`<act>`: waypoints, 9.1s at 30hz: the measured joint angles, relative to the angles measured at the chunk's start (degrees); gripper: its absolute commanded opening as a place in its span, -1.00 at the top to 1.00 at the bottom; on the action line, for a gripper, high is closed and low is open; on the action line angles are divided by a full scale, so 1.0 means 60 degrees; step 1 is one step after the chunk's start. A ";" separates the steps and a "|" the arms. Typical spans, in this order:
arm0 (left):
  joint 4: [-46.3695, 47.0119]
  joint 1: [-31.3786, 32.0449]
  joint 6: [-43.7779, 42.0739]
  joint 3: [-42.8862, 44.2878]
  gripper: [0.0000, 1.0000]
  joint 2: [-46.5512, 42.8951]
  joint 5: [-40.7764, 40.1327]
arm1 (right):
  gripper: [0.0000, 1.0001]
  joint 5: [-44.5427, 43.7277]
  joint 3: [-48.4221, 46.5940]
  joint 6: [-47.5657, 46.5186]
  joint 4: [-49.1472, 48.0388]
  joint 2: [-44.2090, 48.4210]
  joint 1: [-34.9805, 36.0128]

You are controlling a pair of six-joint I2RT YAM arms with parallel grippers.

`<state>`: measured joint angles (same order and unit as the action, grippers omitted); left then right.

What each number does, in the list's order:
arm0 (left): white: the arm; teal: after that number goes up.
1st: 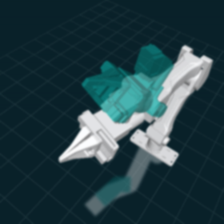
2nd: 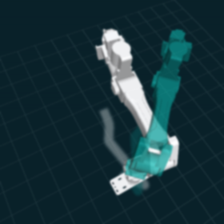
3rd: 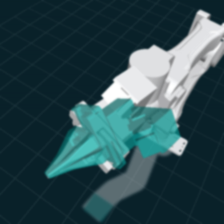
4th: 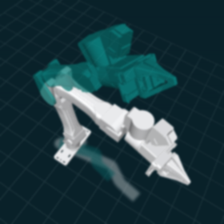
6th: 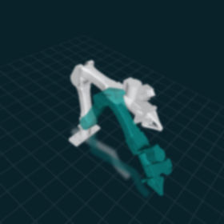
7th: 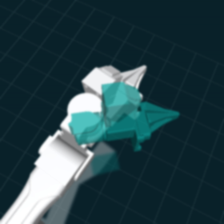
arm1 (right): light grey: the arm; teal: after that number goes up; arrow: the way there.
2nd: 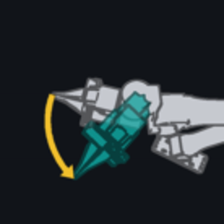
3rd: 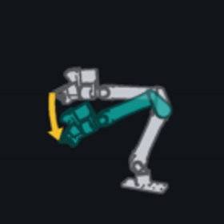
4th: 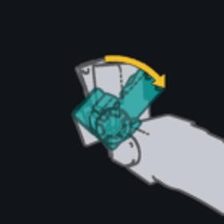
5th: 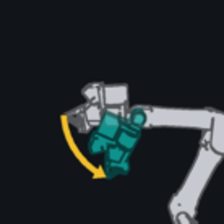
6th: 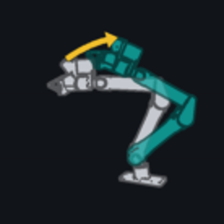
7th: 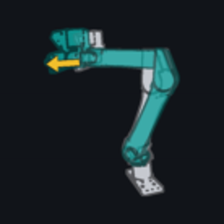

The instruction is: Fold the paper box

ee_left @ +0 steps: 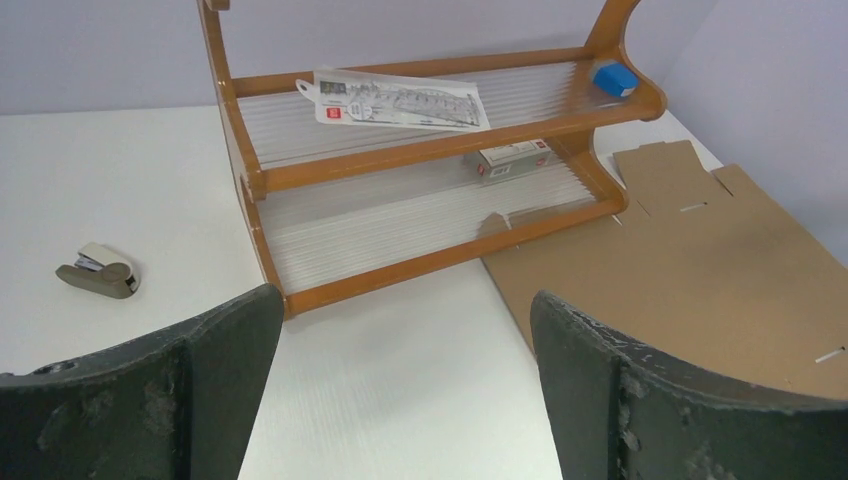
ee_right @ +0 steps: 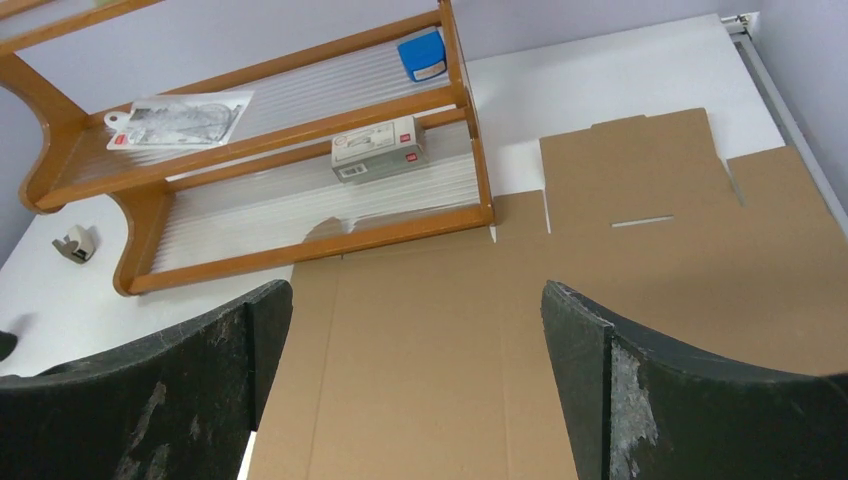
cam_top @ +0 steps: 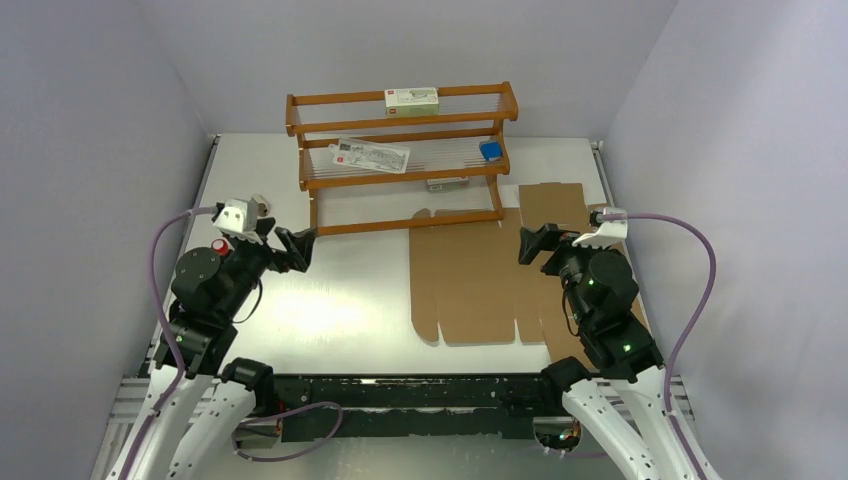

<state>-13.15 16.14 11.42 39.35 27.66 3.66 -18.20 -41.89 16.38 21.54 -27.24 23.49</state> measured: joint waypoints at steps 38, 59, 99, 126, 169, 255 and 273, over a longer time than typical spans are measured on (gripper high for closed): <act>0.2306 0.3665 0.2841 0.0648 -0.97 0.7941 -0.0958 | -1.00 0.0222 0.0860 0.0208 -0.0568 0.0350 0.0000; 0.3792 0.4218 0.2998 0.3337 -0.96 1.3591 -0.3694 | -1.00 0.0423 0.0969 0.0197 -0.0772 -0.0237 0.0000; 0.3388 0.3308 0.2448 0.6987 -0.97 1.5613 -0.3056 | -1.00 0.1162 0.0229 0.0127 -0.2291 -0.4798 -0.0346; -0.0426 0.0776 0.0761 0.4364 -0.97 0.6834 -0.1825 | -1.00 0.2725 -0.2940 0.1169 -0.5967 -1.3194 -0.1155; -0.0630 0.0375 -0.0193 0.3639 -0.96 0.6229 -0.1796 | -1.00 0.3322 -0.8102 -0.0973 -0.4827 -1.6823 -0.1443; 0.5002 0.1326 0.5566 -0.1257 0.89 0.9817 0.3100 | -1.00 0.5115 0.1854 0.0805 -0.5246 -0.6346 -0.0976; 0.2211 0.1341 0.4903 -0.2437 0.82 0.6787 0.1570 | -1.00 0.5060 0.0561 0.1137 -0.5967 -0.8863 -0.0922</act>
<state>0.12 24.18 40.84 24.73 68.38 13.08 12.16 -38.52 23.20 -14.26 -80.42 17.96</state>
